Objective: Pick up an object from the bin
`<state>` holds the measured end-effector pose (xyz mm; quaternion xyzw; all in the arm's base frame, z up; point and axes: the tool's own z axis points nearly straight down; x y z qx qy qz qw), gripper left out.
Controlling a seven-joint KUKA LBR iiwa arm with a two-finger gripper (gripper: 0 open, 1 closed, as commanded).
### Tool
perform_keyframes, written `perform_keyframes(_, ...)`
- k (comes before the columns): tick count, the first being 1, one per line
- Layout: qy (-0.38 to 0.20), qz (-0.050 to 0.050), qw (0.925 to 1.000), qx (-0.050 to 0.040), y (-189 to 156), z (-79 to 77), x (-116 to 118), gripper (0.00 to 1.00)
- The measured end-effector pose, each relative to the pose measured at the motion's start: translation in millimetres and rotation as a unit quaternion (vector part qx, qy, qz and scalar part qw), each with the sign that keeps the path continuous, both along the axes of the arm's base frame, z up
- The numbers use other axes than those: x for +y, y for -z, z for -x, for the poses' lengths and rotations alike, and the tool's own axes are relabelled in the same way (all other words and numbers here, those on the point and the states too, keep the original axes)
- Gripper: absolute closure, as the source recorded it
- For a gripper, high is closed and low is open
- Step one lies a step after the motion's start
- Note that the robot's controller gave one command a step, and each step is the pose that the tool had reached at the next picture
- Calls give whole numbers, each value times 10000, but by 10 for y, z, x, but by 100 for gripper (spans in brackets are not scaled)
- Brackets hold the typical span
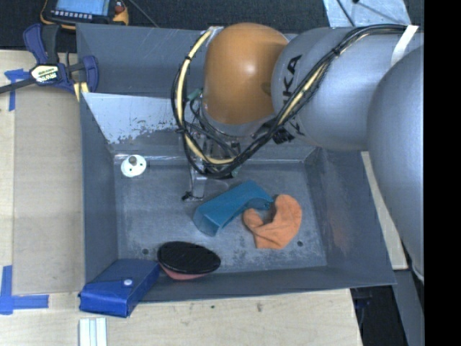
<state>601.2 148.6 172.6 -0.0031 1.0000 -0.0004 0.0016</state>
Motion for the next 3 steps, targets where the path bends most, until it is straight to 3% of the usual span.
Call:
perform_keyframes(1,124,-10,9999,-8,-30,-105,14,0)
perform_keyframes(2,198,-19,9998,-26,454,145,-321,0)
perform_keyframes(3,921,-6,9957,23,723,199,-461,0)
